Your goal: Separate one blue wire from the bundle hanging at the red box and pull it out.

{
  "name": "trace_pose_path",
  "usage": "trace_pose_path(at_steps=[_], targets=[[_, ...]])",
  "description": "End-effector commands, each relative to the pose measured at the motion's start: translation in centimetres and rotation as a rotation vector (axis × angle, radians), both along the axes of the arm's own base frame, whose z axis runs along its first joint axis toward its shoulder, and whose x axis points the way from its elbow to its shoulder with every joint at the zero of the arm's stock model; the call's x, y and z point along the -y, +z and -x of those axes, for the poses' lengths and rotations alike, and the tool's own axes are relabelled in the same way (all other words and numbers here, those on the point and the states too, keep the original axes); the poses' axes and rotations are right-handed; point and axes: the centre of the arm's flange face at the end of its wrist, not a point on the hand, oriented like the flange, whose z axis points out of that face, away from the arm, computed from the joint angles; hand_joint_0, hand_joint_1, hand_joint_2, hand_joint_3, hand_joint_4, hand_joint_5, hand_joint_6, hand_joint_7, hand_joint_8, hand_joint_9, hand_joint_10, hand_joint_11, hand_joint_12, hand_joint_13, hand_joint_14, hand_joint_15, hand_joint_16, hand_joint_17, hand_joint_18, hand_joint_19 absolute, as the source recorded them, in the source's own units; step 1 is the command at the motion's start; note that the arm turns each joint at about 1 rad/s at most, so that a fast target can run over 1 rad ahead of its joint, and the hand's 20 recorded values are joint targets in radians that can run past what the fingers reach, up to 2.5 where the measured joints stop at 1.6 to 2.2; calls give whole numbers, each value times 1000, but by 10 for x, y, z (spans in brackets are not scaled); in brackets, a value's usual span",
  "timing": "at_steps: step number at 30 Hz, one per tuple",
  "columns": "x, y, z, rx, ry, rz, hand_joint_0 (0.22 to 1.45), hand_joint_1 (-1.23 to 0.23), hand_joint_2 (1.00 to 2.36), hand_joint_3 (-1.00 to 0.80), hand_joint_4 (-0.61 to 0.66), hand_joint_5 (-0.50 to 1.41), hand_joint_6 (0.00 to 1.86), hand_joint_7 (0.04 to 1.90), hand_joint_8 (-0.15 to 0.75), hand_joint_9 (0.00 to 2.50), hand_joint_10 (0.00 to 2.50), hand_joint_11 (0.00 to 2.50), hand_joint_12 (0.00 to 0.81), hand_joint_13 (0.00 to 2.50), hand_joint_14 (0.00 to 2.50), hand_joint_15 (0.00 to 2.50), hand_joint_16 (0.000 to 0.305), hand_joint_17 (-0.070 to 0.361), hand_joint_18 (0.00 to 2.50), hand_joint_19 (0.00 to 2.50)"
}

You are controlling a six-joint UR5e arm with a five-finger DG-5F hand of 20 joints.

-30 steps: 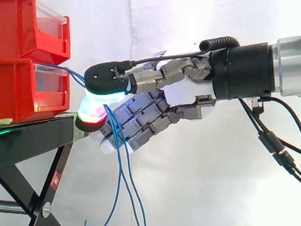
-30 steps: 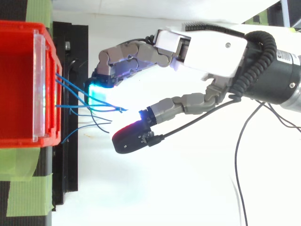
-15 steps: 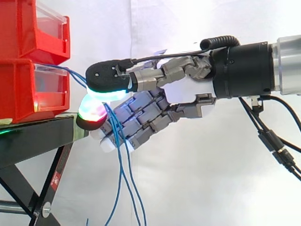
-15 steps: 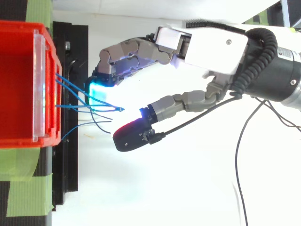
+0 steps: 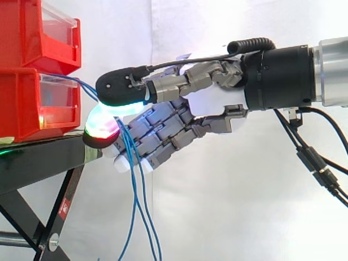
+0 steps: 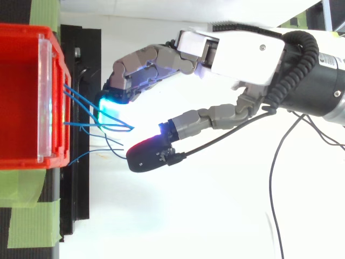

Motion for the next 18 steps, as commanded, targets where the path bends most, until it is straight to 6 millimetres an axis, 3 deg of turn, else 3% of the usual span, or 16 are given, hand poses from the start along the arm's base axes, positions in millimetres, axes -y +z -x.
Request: trace_pose_path(at_steps=[1,18], targets=[[0,0,0,0,0,0,640,-757,1015,-302,186,-171,787,811,329,733,11,415,424,710,14,414,52,117,668,362],[-6,7,-4,15,61,-8,615,-738,1022,-129,134,-187,865,781,332,759,13,496,423,730,16,446,52,118,677,384]])
